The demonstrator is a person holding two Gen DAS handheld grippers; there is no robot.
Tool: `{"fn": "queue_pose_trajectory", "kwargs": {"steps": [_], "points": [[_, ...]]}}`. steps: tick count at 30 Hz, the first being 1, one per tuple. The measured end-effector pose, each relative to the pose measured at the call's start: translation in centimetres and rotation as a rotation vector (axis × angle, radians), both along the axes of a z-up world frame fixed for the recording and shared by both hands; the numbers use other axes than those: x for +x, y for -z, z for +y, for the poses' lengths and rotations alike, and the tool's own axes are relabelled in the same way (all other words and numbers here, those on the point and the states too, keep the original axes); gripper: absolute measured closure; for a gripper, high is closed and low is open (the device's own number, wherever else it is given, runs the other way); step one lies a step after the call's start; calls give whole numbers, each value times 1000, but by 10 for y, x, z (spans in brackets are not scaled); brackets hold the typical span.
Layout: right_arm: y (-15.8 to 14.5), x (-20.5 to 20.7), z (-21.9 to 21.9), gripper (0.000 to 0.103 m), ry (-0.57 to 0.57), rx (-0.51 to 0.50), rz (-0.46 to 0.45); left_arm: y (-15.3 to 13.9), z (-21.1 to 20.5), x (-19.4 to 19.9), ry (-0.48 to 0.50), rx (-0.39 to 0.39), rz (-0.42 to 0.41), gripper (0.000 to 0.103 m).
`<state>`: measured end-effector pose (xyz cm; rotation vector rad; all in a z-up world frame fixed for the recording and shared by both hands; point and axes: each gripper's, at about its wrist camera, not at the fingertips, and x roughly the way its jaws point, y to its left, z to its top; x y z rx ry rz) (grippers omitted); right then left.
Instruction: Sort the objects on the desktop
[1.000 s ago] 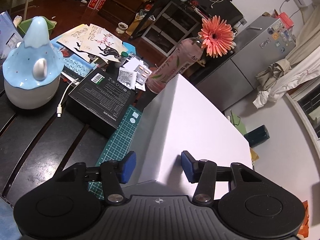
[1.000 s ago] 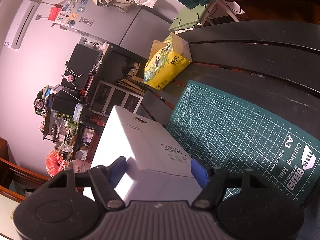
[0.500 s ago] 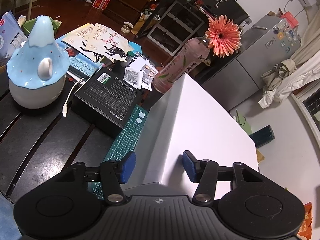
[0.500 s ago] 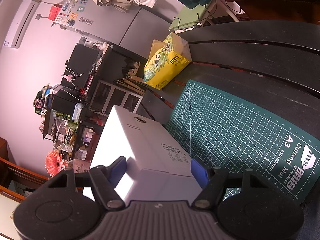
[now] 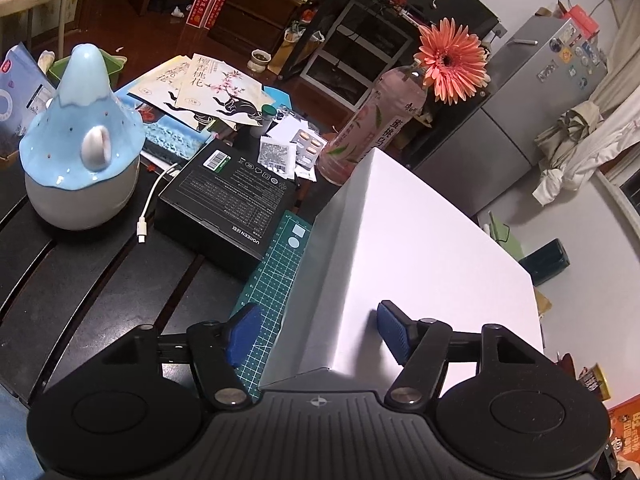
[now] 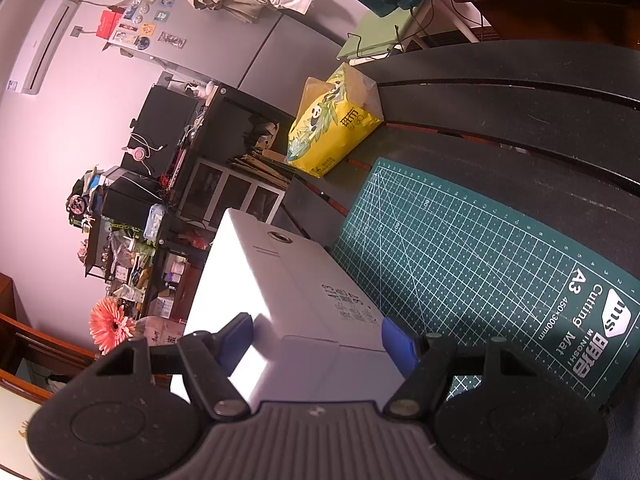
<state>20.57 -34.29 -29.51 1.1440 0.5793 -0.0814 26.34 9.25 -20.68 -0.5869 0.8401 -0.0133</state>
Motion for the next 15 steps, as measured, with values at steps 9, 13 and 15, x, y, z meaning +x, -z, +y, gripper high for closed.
{"fn": "queue_pose_trajectory", "kwargs": {"steps": [9, 13, 15], "points": [[-1, 0, -1, 32, -2, 0, 1, 0, -2, 1, -9, 32, 10, 28], [-2, 0, -1, 32, -5, -12, 1, 2, 1, 2, -17, 15, 24, 25], [-3, 0, 0, 32, -7, -25, 1, 1, 1, 2, -18, 17, 25, 25]]}}
